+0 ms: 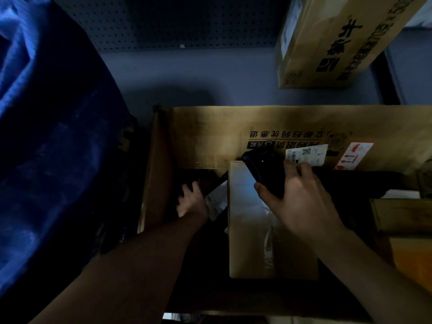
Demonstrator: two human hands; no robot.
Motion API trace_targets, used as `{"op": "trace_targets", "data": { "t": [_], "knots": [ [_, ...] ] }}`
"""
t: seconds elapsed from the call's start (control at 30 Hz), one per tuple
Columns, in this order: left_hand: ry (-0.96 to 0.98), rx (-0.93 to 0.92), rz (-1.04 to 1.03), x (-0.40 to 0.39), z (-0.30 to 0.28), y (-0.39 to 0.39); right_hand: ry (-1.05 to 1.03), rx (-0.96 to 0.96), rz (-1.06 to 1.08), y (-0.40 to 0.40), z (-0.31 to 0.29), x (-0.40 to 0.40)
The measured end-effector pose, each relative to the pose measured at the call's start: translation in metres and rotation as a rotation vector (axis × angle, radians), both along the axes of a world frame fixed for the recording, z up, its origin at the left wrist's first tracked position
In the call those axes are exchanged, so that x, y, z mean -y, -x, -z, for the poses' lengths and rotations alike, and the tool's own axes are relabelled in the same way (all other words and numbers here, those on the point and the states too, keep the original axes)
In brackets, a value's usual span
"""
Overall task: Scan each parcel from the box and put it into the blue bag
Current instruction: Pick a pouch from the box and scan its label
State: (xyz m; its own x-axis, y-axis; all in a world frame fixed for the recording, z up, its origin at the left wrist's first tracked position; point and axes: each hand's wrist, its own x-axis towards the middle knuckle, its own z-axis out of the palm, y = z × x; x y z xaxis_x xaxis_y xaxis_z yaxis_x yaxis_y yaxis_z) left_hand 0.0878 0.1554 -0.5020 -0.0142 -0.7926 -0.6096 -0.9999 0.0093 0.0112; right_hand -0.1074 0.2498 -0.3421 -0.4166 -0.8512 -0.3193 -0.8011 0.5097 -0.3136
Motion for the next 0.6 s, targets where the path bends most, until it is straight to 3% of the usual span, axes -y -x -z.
{"op": "trace_targets", "data": {
  "t": [0.6],
  "knots": [
    [0.044,0.094,0.095,-0.009,-0.002,-0.014,-0.016,-0.013,-0.001,0.001,-0.013,0.002]
  ]
}}
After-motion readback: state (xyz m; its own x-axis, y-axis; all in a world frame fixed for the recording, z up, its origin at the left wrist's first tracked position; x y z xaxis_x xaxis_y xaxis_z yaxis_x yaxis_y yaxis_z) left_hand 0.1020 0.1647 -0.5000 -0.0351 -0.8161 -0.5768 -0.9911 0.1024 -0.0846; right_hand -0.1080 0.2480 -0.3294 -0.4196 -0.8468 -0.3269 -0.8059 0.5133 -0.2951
